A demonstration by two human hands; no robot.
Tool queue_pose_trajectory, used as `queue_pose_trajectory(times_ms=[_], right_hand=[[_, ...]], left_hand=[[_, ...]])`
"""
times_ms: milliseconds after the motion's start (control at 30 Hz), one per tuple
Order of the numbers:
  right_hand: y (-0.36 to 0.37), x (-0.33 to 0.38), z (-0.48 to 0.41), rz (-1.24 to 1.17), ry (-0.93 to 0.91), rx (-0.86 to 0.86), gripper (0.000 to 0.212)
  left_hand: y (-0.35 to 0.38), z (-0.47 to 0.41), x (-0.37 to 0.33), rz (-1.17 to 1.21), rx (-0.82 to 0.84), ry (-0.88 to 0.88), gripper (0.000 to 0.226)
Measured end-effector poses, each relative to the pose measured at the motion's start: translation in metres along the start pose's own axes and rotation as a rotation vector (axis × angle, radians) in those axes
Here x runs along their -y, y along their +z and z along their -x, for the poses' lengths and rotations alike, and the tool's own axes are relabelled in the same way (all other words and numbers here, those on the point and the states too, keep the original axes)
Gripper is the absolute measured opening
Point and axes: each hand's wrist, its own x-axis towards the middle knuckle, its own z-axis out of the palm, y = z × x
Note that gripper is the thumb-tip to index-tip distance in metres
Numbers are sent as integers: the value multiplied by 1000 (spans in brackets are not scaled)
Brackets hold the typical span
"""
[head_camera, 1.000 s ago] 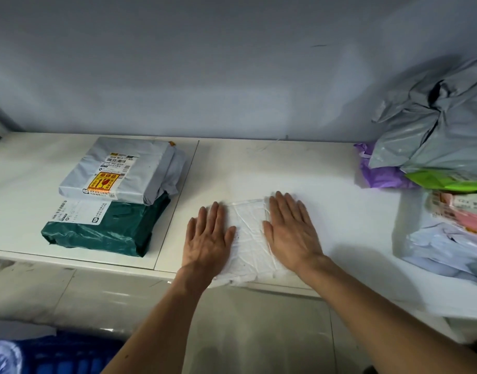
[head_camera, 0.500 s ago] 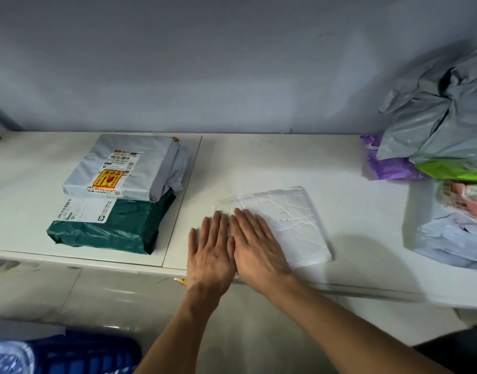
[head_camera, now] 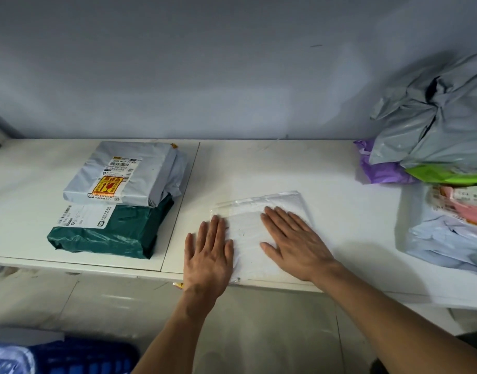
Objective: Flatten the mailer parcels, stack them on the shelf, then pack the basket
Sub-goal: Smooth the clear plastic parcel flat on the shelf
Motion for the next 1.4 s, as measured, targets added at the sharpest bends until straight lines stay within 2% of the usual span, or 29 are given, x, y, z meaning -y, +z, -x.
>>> queue_pose_trajectory(times_ms=[100,200,333,400,500,733,867,933,1000,1067,1167,1233,1333,1400], right_hand=[[-1,-12,5,-7,87,-8,77],[-3,-6,4,-24,128,-36,73],[-16,8,-14,-70,222,-102,70],[-15,3,-20,-51,214,-80,75],[-2,-7,-16,-51,189,-8,79],[4,-7,-18,-50,215,-36,73],[-8,-11,-21,-78,194,105,70],[-17,-10,-23,-105,193,172,72],[-21,-6,-19,-129,208,110,72],[-18,-1,-9,-77,212,-30,73],[-3,-1,6,-115,359,-154,65],[1,-4,9,-193,479,-186,57],[-7,-12,5,-198,455,-215,40],[-15,-16,2,-249,463,-176,39]], left_hand=[[-4,1,3,9,23,1,67],[-7,1,2,-13,37,0,71],[-12,-6,-10,36,-108,1,75],[-12,-12,-15,69,-123,2,77],[-4,-19,-14,75,-69,5,70],[1,-25,-12,31,90,-17,62],[-11,-30,-11,32,154,-16,63],[-20,-30,-12,49,120,-8,63],[-27,-29,-16,77,22,7,60],[-29,-25,-20,99,-53,24,59],[-18,-17,-18,153,-87,-93,60],[-15,-12,-15,207,-164,-165,52],[-20,-10,-17,135,-198,-148,41],[-26,-14,-19,174,-180,-169,39]])
